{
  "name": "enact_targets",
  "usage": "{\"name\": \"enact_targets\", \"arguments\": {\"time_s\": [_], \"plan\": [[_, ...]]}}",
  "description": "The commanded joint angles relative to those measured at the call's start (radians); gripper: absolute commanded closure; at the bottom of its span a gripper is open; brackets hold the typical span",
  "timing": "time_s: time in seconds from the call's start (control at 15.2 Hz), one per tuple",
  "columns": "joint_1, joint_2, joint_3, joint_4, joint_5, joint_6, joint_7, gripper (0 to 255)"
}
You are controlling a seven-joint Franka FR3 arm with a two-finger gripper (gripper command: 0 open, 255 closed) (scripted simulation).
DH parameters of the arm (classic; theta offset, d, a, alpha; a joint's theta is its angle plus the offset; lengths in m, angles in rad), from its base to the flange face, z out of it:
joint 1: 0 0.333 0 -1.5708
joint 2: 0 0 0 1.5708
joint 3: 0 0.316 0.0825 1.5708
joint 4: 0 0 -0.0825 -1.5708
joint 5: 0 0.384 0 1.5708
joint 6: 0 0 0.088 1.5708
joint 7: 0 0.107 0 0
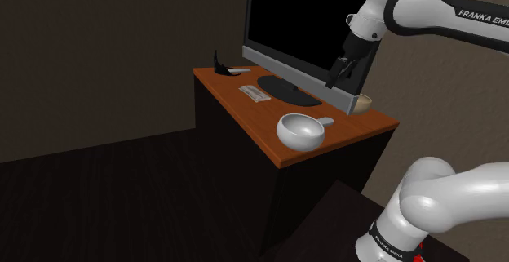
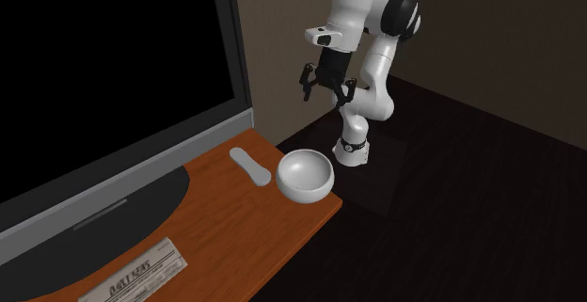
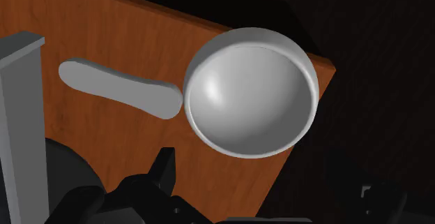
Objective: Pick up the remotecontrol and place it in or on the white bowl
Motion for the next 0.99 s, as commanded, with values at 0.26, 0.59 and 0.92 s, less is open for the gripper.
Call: {"name": "enact_targets", "arguments": {"time_s": [0.26, 0.59, 0.92], "plan": [[0.042, 0.000, -0.128, -0.072, -0.047, 0.051, -0.230, 0], [0.094, 0.052, -0.293, -0.110, -0.110, 0.116, -0.520, 0], [0.162, 0.163, -0.464, -0.098, -0.158, 0.186, -0.812, 0]]}}
